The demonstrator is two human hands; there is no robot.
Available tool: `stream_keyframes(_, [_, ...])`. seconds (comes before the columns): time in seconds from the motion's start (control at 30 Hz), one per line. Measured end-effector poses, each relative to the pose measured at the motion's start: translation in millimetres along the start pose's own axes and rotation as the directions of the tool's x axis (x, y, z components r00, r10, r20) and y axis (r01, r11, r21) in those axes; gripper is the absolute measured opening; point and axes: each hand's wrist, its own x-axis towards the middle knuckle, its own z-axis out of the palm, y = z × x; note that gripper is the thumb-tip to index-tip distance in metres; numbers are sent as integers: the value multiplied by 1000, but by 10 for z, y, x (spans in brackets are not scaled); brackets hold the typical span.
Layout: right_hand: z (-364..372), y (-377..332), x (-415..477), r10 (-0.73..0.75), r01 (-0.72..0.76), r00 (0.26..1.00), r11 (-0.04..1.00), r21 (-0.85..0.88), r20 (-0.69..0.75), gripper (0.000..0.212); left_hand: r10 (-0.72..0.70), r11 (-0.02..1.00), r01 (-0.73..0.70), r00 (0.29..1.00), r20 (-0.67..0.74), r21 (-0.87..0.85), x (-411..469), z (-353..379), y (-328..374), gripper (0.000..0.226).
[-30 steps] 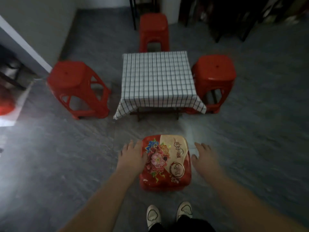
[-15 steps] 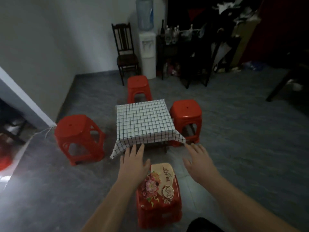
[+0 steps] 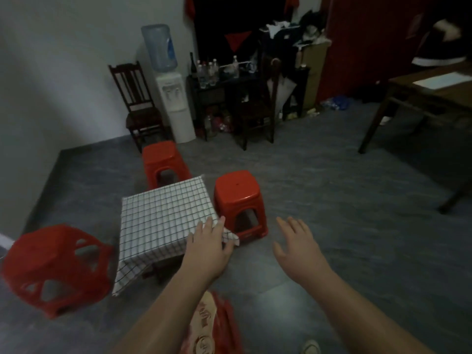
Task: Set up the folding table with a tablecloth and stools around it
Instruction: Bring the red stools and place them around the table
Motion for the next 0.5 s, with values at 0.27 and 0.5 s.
stream_keyframes(0.27, [-879,1506,989,38,-40,996,999,-29,-78,81,106,994,-106,994,23,18,1390,87,1788,71])
stream_keyframes(0.5, [-1445,2326,1685,131,-128,981,991,29,-142,85,169,985,-170,984,65,9,2292,156,2719,71])
